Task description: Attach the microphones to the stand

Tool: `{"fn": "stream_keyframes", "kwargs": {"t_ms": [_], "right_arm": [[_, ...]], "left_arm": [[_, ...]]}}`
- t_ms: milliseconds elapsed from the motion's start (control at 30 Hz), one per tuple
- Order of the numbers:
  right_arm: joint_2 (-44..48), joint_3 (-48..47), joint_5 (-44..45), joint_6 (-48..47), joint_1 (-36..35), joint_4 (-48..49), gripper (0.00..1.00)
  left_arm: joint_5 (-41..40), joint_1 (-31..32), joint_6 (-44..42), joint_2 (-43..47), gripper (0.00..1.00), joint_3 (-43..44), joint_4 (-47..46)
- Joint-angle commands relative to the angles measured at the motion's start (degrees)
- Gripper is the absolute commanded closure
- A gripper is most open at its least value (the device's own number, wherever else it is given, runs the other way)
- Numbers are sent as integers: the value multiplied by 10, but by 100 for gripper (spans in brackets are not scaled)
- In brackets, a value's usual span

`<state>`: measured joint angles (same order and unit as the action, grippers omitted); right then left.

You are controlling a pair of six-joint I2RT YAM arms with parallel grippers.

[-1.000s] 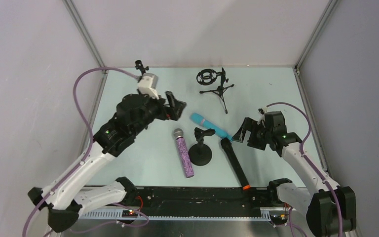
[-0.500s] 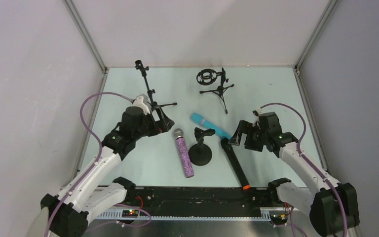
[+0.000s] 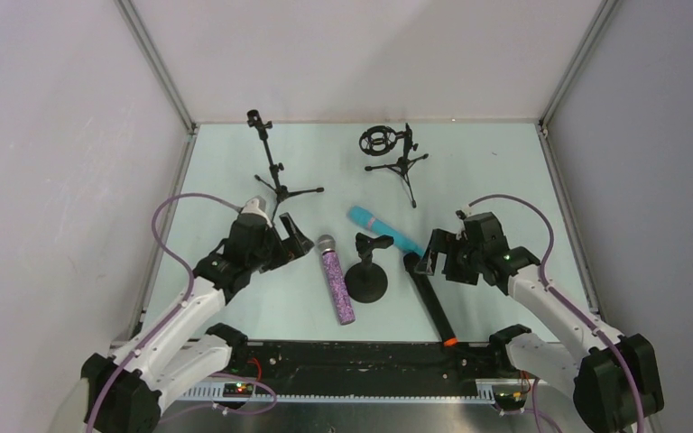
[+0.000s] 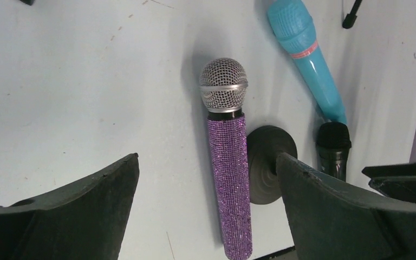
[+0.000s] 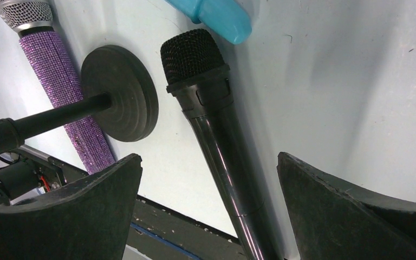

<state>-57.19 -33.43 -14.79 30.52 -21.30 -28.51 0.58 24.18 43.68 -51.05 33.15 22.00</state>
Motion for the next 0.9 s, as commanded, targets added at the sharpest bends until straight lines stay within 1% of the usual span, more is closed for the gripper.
{"fn": "stream_keyframes", "kwargs": {"t_ms": [0,133,233,300,400,533,667,867], "right_arm": [[11,5,12,18,-11,11,0],[13,7,9,25,-17,13,0],[29,9,9,27,-24,9,0],[50,14,8,28,-30,8,0],[102,34,-4,33,-36,6,0],[175,59,-14,46,-38,-17,0],[229,79,-24,68,-42,-33,0],[283,98,-4,99,-52,-56,0]], "left_arm": [[-44,-6,29,35,0,-14,-10],[-43,-7,29,57,0,-23,-10],[-23,-7,41,77,0,-37,-11],[4,-7,42,82,0,-42,-11],[72,-7,37,83,0,-48,-10],[118,-7,61,106,0,-78,-10],[117,-7,84,150,0,-119,-9],[118,-7,104,209,0,-141,-10]]}}
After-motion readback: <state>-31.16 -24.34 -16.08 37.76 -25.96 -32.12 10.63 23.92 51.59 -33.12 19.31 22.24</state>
